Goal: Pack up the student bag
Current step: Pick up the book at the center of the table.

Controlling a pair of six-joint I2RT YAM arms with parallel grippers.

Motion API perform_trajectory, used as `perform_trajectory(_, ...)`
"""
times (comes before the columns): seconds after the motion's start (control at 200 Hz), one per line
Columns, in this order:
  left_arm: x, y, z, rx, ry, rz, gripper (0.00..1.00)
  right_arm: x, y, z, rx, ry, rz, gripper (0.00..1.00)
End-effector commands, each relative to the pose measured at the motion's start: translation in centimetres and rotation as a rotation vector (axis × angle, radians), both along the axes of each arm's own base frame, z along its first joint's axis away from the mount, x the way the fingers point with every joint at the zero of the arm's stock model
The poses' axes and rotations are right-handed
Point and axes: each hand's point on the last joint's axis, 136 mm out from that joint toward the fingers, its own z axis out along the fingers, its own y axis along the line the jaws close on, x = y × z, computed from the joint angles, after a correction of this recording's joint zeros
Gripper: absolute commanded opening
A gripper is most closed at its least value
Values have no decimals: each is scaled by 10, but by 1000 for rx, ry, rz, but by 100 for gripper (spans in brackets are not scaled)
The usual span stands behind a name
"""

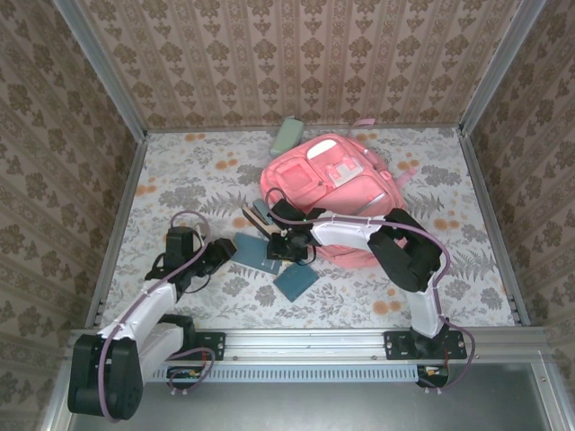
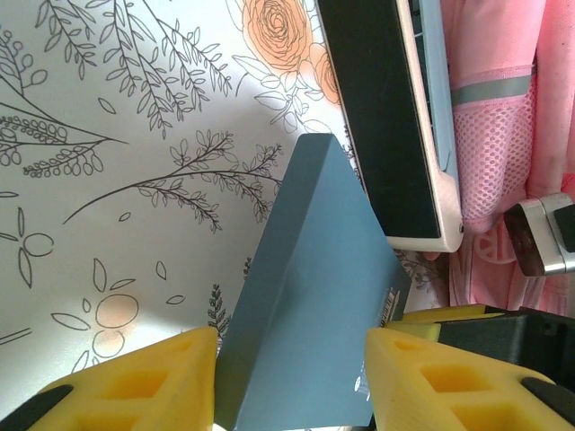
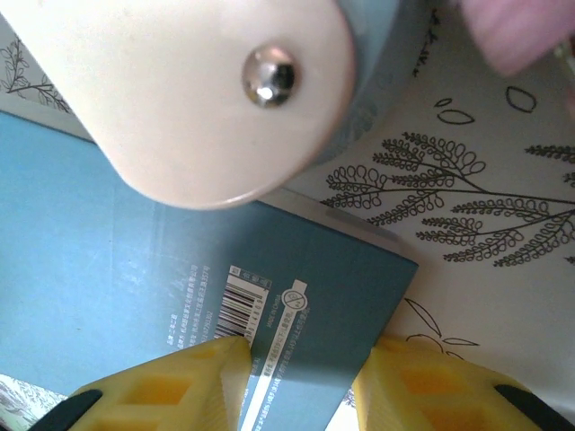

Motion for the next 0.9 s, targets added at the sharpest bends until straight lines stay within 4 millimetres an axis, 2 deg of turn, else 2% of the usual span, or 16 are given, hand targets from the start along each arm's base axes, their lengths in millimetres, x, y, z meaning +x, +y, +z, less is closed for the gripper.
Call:
perform_trajectory(0.0,-21,-52,44,-227,-58,-251,46,-7,29,6,117,-5,49,36)
perform_trajectory(0.325,-28,-65,58,-212,-70,-328,47,-6,28,20,158,-19,63,36)
perform_trajectory(0.62,-40,-69,55,-118,-12,-377,45,-8,24,23,171,-24,79,36)
perform_trajectory(0.785,-37,-78,71,-182,-64,-396,46,-9,25,24,179,-20,83,36)
perform_trajectory(0.895,-35,-73,69,-128,-52,-383,42,-8,25,24,180,-22,81,36)
